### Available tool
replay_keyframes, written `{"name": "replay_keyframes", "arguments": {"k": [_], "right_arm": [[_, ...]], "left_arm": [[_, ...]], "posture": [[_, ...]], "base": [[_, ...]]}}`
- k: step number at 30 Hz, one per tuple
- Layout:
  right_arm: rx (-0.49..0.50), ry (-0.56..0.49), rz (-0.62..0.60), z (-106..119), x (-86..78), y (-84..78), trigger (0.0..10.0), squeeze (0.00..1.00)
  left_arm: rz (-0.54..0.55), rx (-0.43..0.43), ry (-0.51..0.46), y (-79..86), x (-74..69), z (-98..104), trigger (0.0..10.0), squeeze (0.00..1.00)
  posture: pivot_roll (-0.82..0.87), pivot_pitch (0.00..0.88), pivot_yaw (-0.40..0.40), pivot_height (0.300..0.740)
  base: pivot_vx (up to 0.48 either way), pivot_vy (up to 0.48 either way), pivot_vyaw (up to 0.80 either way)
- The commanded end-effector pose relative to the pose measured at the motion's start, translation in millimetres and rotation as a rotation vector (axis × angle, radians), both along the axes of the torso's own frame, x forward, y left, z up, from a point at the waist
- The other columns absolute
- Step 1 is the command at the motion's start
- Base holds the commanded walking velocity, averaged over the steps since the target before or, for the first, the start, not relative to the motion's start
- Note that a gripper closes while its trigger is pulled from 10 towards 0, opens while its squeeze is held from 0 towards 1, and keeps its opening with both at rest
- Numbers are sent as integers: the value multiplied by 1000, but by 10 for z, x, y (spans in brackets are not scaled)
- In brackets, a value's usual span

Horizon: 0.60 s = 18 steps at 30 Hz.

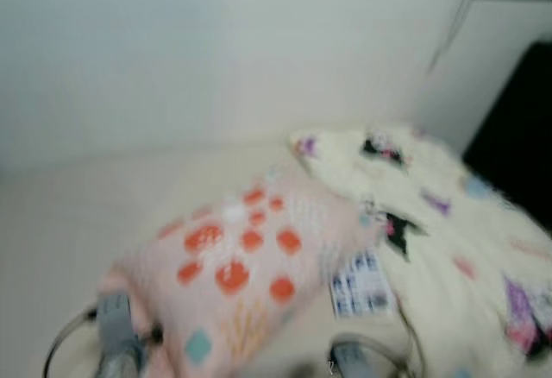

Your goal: Clean up the room

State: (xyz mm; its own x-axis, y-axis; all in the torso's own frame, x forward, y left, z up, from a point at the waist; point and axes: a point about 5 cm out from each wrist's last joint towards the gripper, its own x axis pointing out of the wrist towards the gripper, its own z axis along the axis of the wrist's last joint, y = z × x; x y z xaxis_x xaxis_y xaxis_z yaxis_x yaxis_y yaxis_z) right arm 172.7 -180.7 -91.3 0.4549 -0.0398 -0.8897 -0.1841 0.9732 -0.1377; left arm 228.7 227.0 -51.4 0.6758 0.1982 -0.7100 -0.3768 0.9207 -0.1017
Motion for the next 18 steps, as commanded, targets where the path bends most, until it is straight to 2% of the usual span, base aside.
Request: {"name": "replay_keyframes", "arguments": {"k": [1,3,7,12,15,18], "right_arm": [[9,-3,-9,11,24,-9,10000,0],[10,-4,-37,16,26,-41,10000,0],[-7,13,-37,10,1,-92,10000,0],[26,8,-7,8,-1,-69,10000,0],[7,14,50,10,3,-67,10000,0],[10,9,26,9,-1,-72,10000,0]], "left_arm": [[-11,18,14,33,-26,-9,10000,0],[-16,19,15,29,-24,-9,10000,0],[-27,19,17,12,-17,-9,10000,0],[-27,18,11,9,4,4,10000,0],[-27,15,3,7,24,17,10000,0],[-36,5,-10,-11,55,33,10000,0]], "posture": [[-16,0,-21,719],[-16,0,-21,719],[-18,0,-20,719],[-17,0,-20,719],[-17,0,-19,719],[-17,0,-17,719]], "base": [[0,0,788],[0,0,594],[0,0,0],[0,0,0],[0,0,781],[0,0,781]]}}
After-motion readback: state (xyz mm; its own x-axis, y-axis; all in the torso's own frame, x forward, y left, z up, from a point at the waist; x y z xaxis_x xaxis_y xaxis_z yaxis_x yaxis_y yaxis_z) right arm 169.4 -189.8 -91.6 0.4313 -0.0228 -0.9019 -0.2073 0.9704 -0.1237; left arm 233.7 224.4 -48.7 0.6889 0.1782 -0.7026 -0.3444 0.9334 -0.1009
